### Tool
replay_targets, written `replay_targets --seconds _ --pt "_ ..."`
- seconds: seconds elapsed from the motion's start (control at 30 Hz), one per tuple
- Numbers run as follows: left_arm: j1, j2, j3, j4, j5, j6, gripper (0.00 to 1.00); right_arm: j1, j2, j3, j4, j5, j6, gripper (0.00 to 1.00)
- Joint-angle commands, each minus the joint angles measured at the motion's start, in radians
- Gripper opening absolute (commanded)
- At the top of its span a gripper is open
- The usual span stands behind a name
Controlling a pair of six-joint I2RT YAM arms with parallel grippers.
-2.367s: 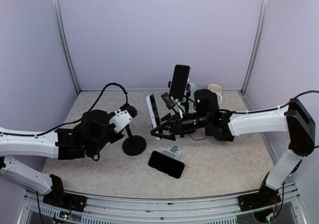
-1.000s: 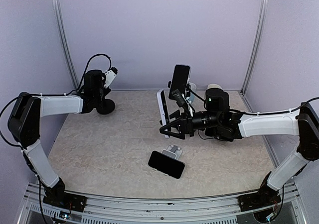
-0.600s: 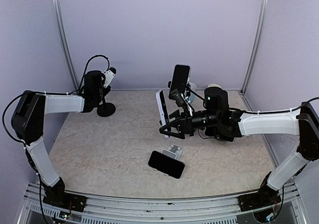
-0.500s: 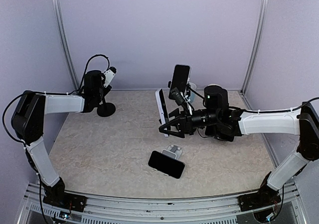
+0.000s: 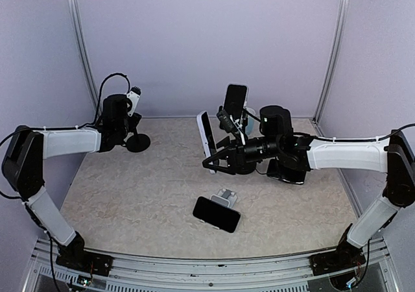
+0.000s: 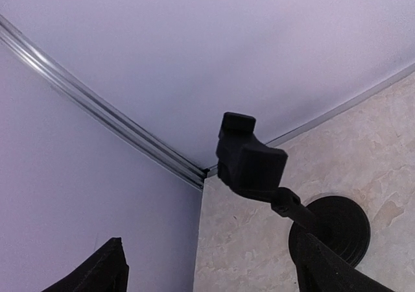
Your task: Remove the phone from the phone stand
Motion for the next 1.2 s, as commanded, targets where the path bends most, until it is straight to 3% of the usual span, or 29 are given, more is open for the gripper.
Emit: replay_targets --seconds 0.0,0.1,0.2,0.33,0.5,0.6,0.9,1.17 --pt "-0.035 -0.107 -0.037 -0.08 -0.135 -0.163 0.89 0.016 0.021 0.073 -0.012 0.023 -0.041 0.04" --pt "-0.074 -0.181 -0.031 -0.189 -0.19 -0.278 0.95 0.026 0.031 0.1 -0.053 0.067 -0.056 0.04" --pt "-0.098 -0.282 -0.019 -0.329 -0.106 -0.448 0.98 0.032 0.046 0.122 -0.072 0.108 -0.054 0.05" --pt "-0.188 -0.395 -0.069 -0.344 -0.109 -0.513 0.99 0.042 0.071 0.141 -0.058 0.122 -0.04 0.05" --pt "-0.24 -0.416 -0.044 -0.434 -0.086 -0.655 0.99 0.05 0.095 0.175 -0.077 0.173 -0.033 0.05" --pt "-0.309 -0.474 -0.087 -0.387 0.008 -0.655 0.99 0.053 0.104 0.19 -0.079 0.219 -0.02 0.05" --pt "-0.426 -0.545 -0.127 -0.365 0.311 -0.82 0.86 0.076 0.153 0.24 -0.111 0.395 -0.011 0.06" --pt "-0.498 -0.534 -0.171 -0.251 0.59 -0.913 0.77 0.095 0.198 0.293 -0.144 0.435 -0.025 0.06"
